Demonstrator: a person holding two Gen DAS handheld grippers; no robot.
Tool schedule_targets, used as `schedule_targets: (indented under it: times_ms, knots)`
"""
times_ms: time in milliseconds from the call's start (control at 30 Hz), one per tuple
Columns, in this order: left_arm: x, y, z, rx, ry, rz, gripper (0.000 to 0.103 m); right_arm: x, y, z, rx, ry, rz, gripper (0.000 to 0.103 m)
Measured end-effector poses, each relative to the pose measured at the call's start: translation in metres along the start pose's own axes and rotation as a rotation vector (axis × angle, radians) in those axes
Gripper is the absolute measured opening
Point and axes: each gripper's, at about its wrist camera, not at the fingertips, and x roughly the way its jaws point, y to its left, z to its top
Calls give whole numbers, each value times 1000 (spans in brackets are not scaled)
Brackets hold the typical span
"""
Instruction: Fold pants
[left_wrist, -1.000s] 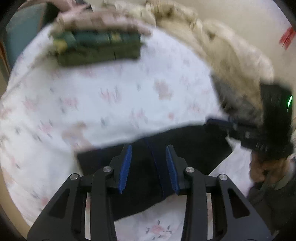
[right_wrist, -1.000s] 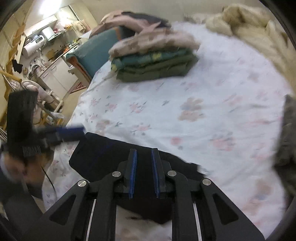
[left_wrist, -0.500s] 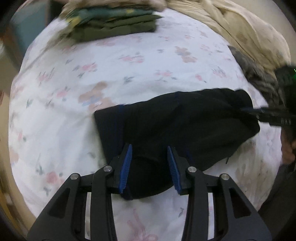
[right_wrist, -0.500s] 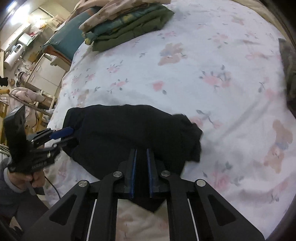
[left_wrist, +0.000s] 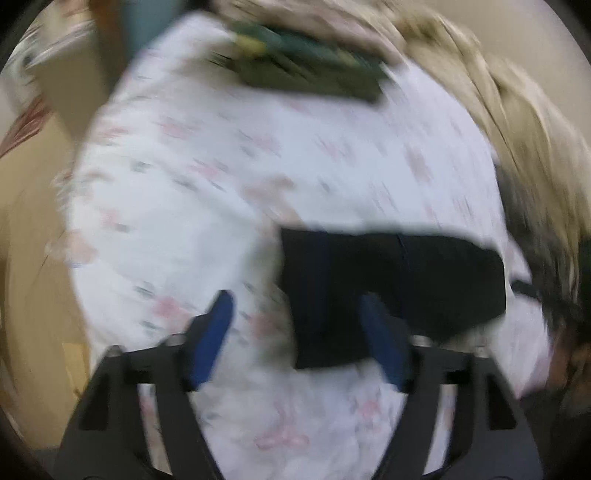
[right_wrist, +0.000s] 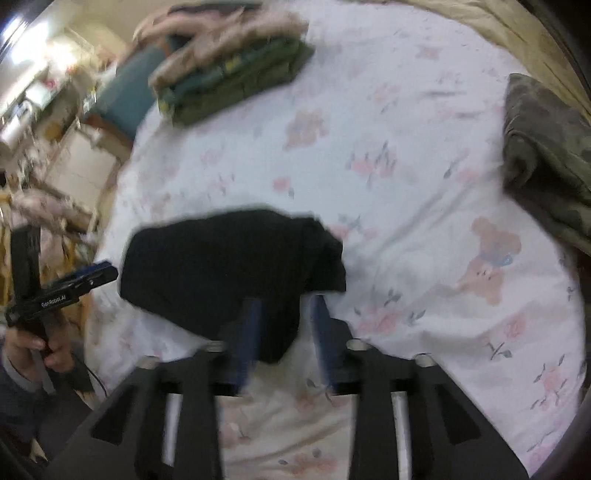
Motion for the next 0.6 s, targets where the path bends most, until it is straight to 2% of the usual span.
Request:
schedule_targets:
  times_ms: [33,167,233,300,400,467,500,533,567,600]
  knots:
    - [1,6,2,-40,-14,-4,84,0,-2,4,23,-16,20,83]
    - [31,15,5,-124,41,-92,84,24,-11,15,101,-5,76,83]
    - [52,4,3,-91,89,-104,84,43,-13,19,126,38,99,83]
    - [64,-7,1,-48,99,-75,84,60,-14,21,117,69,73,83]
    - [74,-19,0,-24,119,-147,82,82,-16,15,89,125,47,83]
    - [75,-32,-6,37,122,-157,74,83,-12,11,62,113,56,84]
    - [77,-40,-10,80,138,-149,63,84,-9,10,51,120,75,84]
    - [79,-45,-12,100,144,-145,56,86,-5,10,41,136,102,79]
    - [79,-48,-13,99,134,-151,52,89,0,8,20,152,115,67]
    - [80,-47,-12,94,133,-161,43,91,3,8,-4,151,105,63]
